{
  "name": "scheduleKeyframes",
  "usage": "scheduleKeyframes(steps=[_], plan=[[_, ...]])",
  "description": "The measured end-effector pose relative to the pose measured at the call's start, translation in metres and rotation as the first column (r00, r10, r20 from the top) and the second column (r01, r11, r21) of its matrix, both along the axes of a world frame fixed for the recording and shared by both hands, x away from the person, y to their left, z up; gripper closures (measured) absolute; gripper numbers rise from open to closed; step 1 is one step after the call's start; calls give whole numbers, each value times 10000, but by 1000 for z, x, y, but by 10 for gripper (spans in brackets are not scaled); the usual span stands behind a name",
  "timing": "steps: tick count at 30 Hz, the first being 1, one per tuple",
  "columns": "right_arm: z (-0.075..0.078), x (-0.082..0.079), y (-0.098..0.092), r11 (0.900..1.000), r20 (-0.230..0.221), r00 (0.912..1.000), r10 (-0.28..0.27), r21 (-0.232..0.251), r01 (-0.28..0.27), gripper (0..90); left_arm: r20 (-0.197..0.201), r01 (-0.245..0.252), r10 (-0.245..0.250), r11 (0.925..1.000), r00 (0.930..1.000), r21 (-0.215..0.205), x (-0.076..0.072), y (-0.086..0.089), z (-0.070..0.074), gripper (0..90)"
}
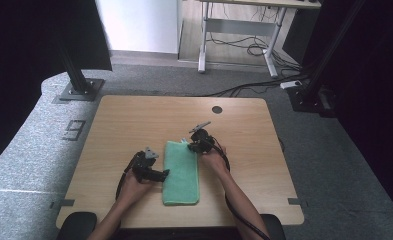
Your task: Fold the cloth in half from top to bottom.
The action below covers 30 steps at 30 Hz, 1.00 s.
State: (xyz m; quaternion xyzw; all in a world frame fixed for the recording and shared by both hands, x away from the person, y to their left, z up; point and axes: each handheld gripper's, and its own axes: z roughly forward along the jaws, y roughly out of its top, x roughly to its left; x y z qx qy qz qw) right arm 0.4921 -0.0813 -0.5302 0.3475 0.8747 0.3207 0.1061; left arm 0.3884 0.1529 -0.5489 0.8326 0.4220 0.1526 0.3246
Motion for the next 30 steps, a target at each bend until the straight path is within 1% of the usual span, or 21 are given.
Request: scheduleKeyframes(steps=[4, 7, 9, 11, 17, 21, 30], plan=[[7, -3, -2, 9999, 210, 9997, 96, 116, -99, 846, 3, 8, -8, 10000, 10000, 17, 0, 0, 0, 25], [16, -7, -4, 9993, 351, 9993, 120, 353, -132, 846, 5, -2, 2, 10000, 10000, -2, 0, 0, 0, 25], [23, -10, -5, 9988, 531, 9982, 277, 390, -298, 847, 5, -4, 4, 10000, 10000, -2, 0, 0, 0, 25], [30, -14, -5, 9980, 764, 9960, 461, 393, -492, 846, 3, -17, 17, 10000, 10000, -2, 0, 0, 0, 25], [49, -29, -7, 9956, 1165, 9905, 733, 502, -796, 847, 3, 3, -3, 10000, 10000, 27, 0, 0, 0, 25], [58, -38, -9, 9925, 1449, 9849, 950, 632, -1051, 847, 2, -6, 6, 10000, 10000, 25, 0, 0, 0, 25], [74, -61, -15, 9866, 1816, 9755, 1241, 828, -1409, 847, -4, -7, 7, 10000, 10000, 30, 0, 0, 0, 25]])
